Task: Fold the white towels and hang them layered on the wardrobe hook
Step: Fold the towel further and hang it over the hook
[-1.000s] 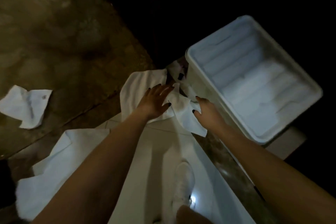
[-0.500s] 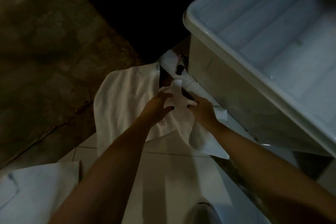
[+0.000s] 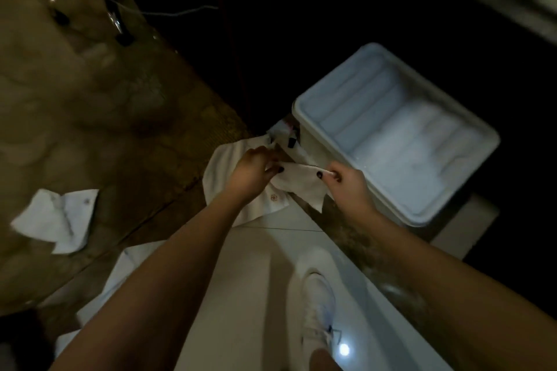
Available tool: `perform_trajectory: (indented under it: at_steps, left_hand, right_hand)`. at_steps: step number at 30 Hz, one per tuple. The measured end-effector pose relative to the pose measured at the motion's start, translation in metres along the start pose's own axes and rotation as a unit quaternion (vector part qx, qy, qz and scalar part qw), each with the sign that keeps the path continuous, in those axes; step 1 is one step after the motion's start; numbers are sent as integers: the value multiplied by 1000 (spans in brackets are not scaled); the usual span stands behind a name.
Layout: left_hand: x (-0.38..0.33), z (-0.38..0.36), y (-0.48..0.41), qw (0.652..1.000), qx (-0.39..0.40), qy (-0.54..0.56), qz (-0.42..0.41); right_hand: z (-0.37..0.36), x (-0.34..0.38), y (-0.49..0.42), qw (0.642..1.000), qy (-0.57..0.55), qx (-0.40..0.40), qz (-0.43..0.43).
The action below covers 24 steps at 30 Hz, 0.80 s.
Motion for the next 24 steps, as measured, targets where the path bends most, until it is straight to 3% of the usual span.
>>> perform_trajectory:
  at_steps: [6,13,18,24]
  left_hand:
    - [-159,151,102,996,-26,-19,-80]
    - [-313,283,217,991,-2,-44,-126]
    - [-401,337,297,984,-44,72,-154]
    - [-505,342,392,962,-43,133,-233]
  right_hand:
    - [126,157,126,998,-21,-42,47]
    - [240,306,268,994,-33,-71,77]
    - [298,362,361,989,-48,-78,112]
    - [349,380,473,983,-35,-72,165]
Point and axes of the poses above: each hand's wrist, its own y-axis away from the middle knuckle, its own z-axis out of the back of the hand, x = y × z, the point moved 6 cm from there along -y, towards the middle knuckle, and after that the axes turned 13 degrees about x, right-handed, at the moved point
